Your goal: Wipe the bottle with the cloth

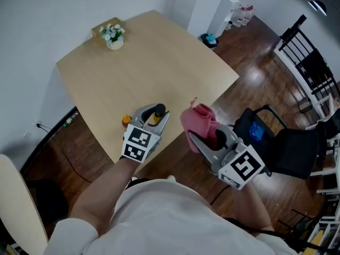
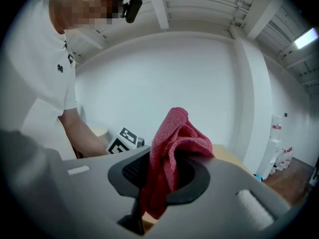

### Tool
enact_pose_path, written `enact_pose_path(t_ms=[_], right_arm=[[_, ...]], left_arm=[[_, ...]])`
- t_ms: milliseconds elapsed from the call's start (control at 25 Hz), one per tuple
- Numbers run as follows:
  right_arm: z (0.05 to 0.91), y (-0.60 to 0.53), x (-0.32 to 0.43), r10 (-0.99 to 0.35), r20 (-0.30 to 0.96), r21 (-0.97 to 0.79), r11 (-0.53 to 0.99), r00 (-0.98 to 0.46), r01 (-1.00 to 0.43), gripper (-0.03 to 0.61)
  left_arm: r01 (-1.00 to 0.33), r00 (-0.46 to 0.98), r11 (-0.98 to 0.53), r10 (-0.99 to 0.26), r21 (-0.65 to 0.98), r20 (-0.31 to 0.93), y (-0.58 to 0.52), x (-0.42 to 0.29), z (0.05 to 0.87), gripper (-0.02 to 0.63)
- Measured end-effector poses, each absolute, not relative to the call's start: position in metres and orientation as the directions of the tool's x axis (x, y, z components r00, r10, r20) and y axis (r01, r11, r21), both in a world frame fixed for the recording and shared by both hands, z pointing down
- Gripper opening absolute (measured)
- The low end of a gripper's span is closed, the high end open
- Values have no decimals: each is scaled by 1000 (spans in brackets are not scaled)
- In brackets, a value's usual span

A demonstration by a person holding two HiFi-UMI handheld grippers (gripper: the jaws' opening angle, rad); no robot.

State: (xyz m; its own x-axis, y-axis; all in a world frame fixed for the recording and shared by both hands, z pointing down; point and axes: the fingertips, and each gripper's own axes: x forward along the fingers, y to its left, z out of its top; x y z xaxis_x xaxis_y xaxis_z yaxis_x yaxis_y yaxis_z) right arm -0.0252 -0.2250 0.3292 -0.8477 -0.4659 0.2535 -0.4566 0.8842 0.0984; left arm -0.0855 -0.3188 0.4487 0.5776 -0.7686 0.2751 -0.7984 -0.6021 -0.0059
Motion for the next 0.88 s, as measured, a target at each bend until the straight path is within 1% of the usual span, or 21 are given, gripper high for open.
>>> enact_pose_path(t_ms=[160,280,440,560,680,800,880], right_arm=[[323,-229,-62,-370,280,142,928,-886,-343,77],[332,-224,-85,-309,339,158,950,-889,-270,77],[344,-216,-94,-273,402,169,960,-874,-222,77],[347,-218,-85,-278,392,142,960,-877,-241,77],[347,-230,-71,-314,372,136,949,-874,-283,77],[339,-237,-61,-342,313,109,940,-886,-324,77],[334,-237,-58,-347,264,79,938,-900,-339,77]], left_arm=[[-754,622,-656,-728,-29,288,-294,-68,432,154],[-728,637,-682,-711,-72,299,-278,-62,427,154],[-711,635,-692,-710,-129,304,-260,-59,419,154],[-719,625,-682,-719,-133,304,-254,-64,414,155],[-733,612,-668,-730,-128,304,-253,-74,408,153],[-744,616,-662,-732,-91,291,-252,-83,398,155],[-743,636,-668,-722,-37,273,-250,-85,387,155]])
